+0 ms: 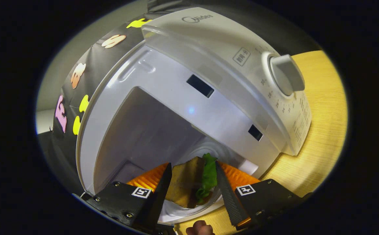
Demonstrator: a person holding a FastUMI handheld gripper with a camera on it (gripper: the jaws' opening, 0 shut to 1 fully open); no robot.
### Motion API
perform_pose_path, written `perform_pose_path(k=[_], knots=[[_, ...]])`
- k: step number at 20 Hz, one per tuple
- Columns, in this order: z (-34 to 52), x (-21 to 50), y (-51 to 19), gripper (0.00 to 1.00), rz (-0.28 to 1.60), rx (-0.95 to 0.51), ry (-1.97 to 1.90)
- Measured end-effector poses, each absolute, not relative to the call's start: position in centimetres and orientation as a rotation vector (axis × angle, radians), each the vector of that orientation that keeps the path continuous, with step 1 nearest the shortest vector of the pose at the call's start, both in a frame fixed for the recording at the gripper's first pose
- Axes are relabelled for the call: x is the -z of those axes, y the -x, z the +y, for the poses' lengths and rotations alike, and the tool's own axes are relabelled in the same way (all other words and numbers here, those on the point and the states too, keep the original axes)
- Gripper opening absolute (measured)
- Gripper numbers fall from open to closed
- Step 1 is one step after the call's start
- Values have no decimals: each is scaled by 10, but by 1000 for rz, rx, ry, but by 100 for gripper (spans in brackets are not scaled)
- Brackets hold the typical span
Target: Open the microwave, put the food inside, and close the microwave door.
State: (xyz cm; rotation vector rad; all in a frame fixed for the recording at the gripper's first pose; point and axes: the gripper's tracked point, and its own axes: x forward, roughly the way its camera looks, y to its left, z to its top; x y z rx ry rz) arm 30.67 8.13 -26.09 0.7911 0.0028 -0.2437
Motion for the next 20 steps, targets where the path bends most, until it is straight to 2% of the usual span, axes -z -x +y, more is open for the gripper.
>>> perform_pose_path(k=[1,3,13,16,17,19,20], knots=[[82,256,-302,80,-6,241,-775],[85,245,-294,93,-18,233,-741],[128,217,-209,93,76,146,-355],[123,216,-173,93,97,158,-281],[120,214,-163,91,98,167,-265],[112,208,-139,76,83,199,-236],[109,204,-125,58,73,220,-221]])
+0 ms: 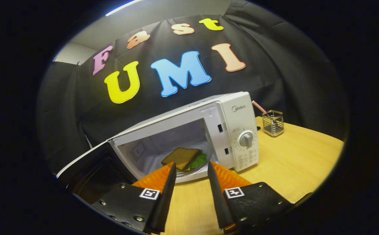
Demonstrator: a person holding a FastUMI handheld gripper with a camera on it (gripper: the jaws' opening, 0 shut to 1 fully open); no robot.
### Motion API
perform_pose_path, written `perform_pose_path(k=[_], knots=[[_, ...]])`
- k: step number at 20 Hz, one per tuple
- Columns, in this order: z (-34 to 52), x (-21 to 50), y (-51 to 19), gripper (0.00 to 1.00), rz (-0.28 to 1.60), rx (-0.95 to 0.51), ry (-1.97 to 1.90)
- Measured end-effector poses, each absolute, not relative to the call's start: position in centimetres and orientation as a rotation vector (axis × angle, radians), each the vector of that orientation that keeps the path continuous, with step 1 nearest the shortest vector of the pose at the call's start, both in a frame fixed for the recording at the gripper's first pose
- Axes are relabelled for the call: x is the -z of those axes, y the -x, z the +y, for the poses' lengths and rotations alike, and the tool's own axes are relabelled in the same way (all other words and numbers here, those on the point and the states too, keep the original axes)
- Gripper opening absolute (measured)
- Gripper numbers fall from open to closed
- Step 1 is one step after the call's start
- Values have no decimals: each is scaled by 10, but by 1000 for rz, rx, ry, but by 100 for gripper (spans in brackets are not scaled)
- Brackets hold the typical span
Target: Open the microwave, put the food inside, and close the microwave door.
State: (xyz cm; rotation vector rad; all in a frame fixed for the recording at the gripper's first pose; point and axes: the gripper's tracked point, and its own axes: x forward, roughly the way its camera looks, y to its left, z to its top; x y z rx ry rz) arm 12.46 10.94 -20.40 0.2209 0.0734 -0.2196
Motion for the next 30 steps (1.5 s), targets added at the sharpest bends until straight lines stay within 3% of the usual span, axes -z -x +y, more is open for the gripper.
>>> perform_pose_path(k=[2,5,6,9,13,14,21,30], knots=[[113,195,-102,38,51,202,-208],[126,189,-75,35,52,134,-201],[129,190,-66,3,58,119,-201],[144,195,-44,10,79,79,-162],[177,201,-6,10,90,-31,-108],[191,192,-9,3,87,-49,-80],[284,167,50,4,0,-246,10],[398,181,63,4,42,-465,8]])
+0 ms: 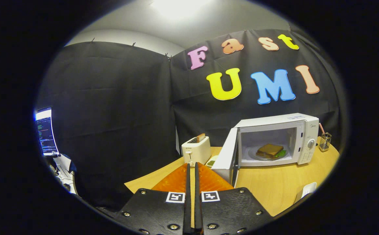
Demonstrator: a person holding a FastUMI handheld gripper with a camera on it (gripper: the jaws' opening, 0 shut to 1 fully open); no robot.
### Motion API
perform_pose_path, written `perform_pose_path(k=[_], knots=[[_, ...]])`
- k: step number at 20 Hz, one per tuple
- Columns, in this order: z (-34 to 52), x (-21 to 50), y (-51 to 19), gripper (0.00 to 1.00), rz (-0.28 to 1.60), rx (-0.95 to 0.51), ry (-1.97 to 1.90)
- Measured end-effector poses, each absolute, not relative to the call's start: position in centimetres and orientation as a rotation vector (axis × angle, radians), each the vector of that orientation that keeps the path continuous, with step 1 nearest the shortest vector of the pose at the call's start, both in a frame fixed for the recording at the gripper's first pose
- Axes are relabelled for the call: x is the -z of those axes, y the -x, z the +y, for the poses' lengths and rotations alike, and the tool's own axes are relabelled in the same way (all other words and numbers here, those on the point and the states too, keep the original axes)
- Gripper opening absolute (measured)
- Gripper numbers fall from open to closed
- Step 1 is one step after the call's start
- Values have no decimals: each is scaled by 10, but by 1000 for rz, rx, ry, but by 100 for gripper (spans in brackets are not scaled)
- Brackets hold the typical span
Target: Open the microwave, put the food inside, and close the microwave door.
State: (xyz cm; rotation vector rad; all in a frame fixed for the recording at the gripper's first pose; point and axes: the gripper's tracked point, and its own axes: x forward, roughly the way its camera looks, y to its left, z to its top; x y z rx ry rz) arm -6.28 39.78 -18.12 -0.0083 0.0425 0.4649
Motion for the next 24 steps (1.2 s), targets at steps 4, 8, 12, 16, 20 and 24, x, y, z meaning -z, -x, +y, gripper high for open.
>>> perform_pose_path(k=[4,8,12,16,20,24], knots=[[404,186,36,4,58,-426,11],[398,193,16,1,67,-378,3],[363,195,-3,1,58,-276,21],[315,188,-21,1,45,-183,8],[267,181,-37,1,42,-90,8],[227,177,-52,1,49,-3,3]])
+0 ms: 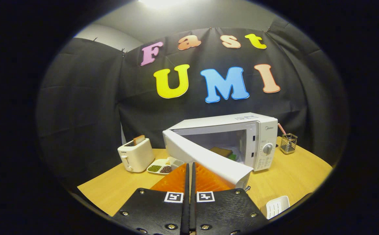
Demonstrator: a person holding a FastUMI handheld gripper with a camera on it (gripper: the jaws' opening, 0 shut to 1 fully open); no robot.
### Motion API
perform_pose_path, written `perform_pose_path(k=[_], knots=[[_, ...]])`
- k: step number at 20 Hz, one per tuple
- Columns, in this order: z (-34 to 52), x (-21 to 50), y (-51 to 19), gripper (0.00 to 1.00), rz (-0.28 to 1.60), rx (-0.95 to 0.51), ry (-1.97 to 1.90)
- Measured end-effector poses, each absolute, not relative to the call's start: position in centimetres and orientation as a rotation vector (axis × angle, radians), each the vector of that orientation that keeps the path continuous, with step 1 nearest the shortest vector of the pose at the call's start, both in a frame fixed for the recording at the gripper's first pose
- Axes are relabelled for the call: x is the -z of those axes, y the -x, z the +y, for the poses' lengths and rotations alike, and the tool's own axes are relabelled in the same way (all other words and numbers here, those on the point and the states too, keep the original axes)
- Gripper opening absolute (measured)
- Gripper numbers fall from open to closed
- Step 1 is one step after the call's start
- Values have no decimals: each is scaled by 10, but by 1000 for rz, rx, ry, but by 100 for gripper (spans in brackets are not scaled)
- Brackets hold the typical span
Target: Open the microwave, put the food inside, and close the microwave door.
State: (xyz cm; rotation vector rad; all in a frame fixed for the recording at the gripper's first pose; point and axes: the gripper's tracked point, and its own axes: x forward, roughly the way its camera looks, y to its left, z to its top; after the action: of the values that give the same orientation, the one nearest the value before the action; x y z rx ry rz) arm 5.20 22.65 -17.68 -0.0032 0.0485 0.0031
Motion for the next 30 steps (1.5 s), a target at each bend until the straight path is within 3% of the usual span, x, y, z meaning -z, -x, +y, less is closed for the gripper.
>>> perform_pose_path(k=[14,30], knots=[[133,165,-111,1,2,204,-28],[86,158,-212,2,19,218,-97]])
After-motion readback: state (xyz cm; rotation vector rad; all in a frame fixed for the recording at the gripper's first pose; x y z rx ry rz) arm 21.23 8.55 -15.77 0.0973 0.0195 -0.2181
